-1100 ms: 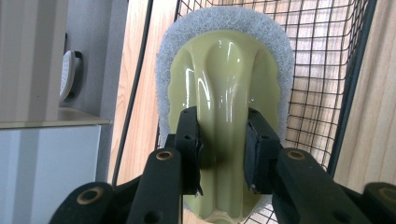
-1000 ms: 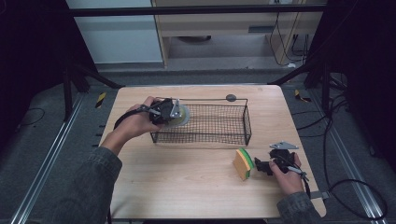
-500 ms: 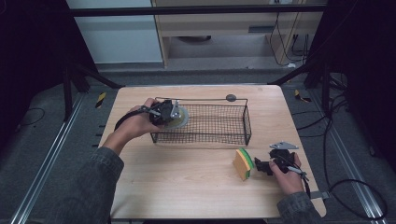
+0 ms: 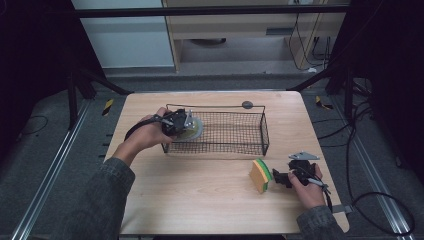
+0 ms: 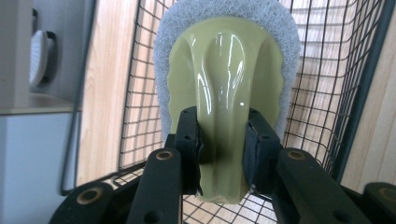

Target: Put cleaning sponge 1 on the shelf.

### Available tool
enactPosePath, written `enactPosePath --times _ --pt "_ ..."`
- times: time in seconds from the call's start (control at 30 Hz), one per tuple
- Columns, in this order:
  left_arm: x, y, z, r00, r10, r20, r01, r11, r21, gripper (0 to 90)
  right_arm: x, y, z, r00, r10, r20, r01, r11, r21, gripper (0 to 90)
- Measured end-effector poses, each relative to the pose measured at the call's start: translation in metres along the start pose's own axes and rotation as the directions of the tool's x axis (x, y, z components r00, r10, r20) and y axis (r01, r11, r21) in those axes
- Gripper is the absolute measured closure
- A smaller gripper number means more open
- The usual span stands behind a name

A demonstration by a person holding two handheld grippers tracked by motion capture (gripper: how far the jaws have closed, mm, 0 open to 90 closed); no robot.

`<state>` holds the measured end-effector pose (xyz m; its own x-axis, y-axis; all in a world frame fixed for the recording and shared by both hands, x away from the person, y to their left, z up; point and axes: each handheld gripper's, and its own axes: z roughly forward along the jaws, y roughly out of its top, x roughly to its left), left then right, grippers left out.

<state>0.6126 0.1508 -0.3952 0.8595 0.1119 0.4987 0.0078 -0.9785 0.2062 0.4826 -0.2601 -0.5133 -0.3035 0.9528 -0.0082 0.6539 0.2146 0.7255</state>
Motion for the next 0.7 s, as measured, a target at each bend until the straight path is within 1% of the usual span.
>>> enactPosePath --times 0.03,0.07,0.13,0.23,0.37,0.47,0.63,0.7 --pt "0.000 0.000 0.000 1.0000 0.000 0.000 0.000 1.0000 0.000 70.1 0.000 0.000 0.000 1.0000 0.000 0.000 0.000 1.000 0.000 0.6" --pt "0.000 -0.002 0.002 0.9999 -0.010 0.005 0.010 0.9999 -0.003 70.1 0.000 0.000 0.000 1.0000 0.001 -0.001 -0.001 1.000 0.001 0.6" --pt "0.000 -0.004 0.004 0.9998 -0.017 0.011 0.017 0.9998 -0.001 70.1 0.000 0.000 0.000 1.0000 0.001 0.000 -0.001 1.000 0.000 0.6" --pt "-0.001 -0.006 0.006 0.9996 -0.020 0.020 0.020 0.9998 0.003 70.1 0.000 0.000 0.000 1.0000 0.000 0.000 0.000 1.000 0.000 0.6" --pt "0.000 -0.005 0.006 0.9994 -0.025 0.024 0.025 0.9997 -0.003 70.1 0.000 0.000 0.000 1.0000 0.000 0.000 0.000 1.000 0.000 0.6" --pt "-0.001 -0.004 0.009 0.9990 -0.027 0.034 0.027 0.9996 0.008 70.0 0.000 0.000 0.000 1.0000 0.000 0.000 0.000 1.000 0.000 0.6" --pt "-0.001 -0.003 0.011 0.9988 -0.029 0.040 0.029 0.9995 0.011 70.0 0.000 0.000 0.000 1.0000 0.002 0.000 -0.002 1.000 0.000 0.6" --pt "-0.001 -0.002 0.012 0.9980 -0.039 0.050 0.039 0.9992 -0.005 69.9 0.000 0.000 0.000 1.0000 0.001 -0.001 -0.001 1.000 0.001 0.6"
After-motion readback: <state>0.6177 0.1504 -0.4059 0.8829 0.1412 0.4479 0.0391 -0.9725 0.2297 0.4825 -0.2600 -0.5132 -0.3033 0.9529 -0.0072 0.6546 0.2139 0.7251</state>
